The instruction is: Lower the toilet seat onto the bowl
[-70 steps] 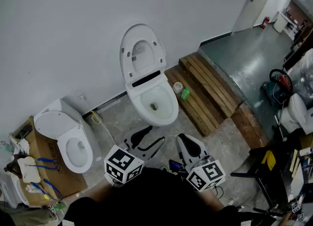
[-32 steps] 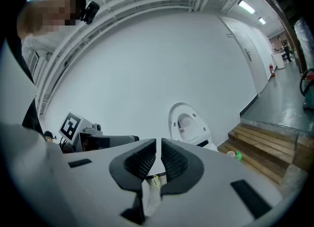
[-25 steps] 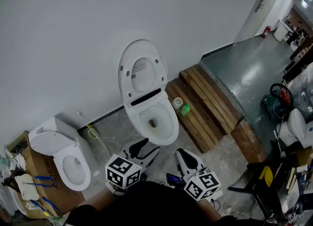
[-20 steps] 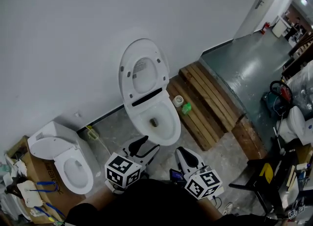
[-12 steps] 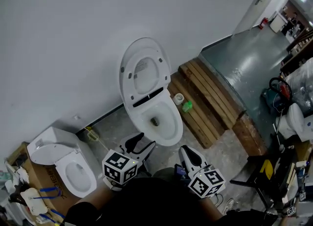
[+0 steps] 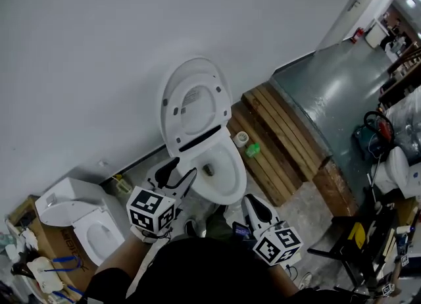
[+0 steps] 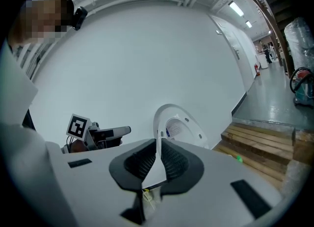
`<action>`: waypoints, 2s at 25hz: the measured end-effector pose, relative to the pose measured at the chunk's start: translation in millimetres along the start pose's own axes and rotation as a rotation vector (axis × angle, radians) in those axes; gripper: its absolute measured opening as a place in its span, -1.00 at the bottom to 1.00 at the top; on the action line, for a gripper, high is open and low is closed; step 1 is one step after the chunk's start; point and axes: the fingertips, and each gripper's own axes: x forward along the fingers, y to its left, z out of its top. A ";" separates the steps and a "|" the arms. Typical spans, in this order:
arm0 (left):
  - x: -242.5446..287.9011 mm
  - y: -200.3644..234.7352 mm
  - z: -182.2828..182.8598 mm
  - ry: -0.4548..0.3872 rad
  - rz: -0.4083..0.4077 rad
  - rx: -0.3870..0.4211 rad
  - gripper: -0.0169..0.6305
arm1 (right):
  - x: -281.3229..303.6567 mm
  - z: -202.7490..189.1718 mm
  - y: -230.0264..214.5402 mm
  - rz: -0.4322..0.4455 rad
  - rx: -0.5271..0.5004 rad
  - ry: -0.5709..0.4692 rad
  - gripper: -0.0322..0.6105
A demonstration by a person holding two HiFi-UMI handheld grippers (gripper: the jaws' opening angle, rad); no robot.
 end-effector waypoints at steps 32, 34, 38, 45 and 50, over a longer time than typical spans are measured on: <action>213.3 223.1 65.0 0.005 0.533 0.025 -0.24 | 137.5 106.0 -103.6 0.240 -0.001 0.122 -0.73; 223.5 236.0 63.2 -0.004 0.558 0.033 -0.24 | 140.9 104.2 -107.8 0.227 0.007 0.127 -0.73; 242.9 251.0 57.7 -0.014 0.559 0.020 -0.24 | 147.6 103.6 -110.7 0.171 0.035 0.125 -0.73; 258.8 268.5 46.7 0.010 0.546 0.005 -0.24 | 153.9 107.0 -105.4 0.092 0.021 0.096 -0.73; 256.7 262.1 45.2 0.017 0.495 0.011 -0.24 | 159.9 107.2 -107.8 0.046 0.036 0.084 -0.73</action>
